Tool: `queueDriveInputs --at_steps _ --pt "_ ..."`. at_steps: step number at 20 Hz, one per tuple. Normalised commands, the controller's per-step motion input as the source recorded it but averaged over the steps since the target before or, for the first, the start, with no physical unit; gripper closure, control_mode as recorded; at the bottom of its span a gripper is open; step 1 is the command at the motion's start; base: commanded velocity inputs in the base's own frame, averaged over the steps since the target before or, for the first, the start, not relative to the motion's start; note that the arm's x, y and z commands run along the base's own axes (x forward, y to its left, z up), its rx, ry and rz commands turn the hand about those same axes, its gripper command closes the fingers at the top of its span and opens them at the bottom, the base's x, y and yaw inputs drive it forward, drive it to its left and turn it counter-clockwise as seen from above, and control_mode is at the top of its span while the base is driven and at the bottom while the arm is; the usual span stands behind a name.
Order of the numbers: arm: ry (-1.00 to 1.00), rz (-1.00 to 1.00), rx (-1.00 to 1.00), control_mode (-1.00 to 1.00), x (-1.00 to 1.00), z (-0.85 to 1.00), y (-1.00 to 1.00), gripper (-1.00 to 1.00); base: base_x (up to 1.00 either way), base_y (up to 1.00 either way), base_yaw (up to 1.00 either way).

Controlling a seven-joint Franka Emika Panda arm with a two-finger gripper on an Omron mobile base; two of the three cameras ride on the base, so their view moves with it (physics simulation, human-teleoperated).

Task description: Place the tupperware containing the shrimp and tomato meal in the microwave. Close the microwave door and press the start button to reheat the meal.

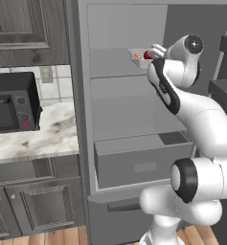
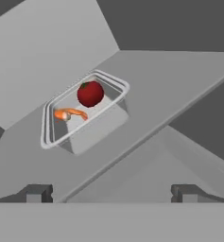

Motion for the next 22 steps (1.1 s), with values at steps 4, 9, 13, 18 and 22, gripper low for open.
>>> queueDriveInputs --at_steps 4,9,13,18,22 --pt "0.12 0.0 0.06 -1.0 0.46 0.0 -0.24 -1.0 0.0 0.0 0.0" --pt "0.08 0.0 0.06 -1.0 0.4 0.0 -0.13 -1.0 0.0 0.0 0.0" --pt "0.04 0.0 0.02 -1.0 0.38 0.0 0.0 -1.0 0.0 0.0 0.0" --pt "0.09 0.0 0.0 -1.0 0.42 0.0 0.0 -1.0 0.0 0.0 0.0" --pt "0.14 0.0 0.0 -1.0 0.42 -0.07 0.0 -1.0 0.0 0.0 0.0"
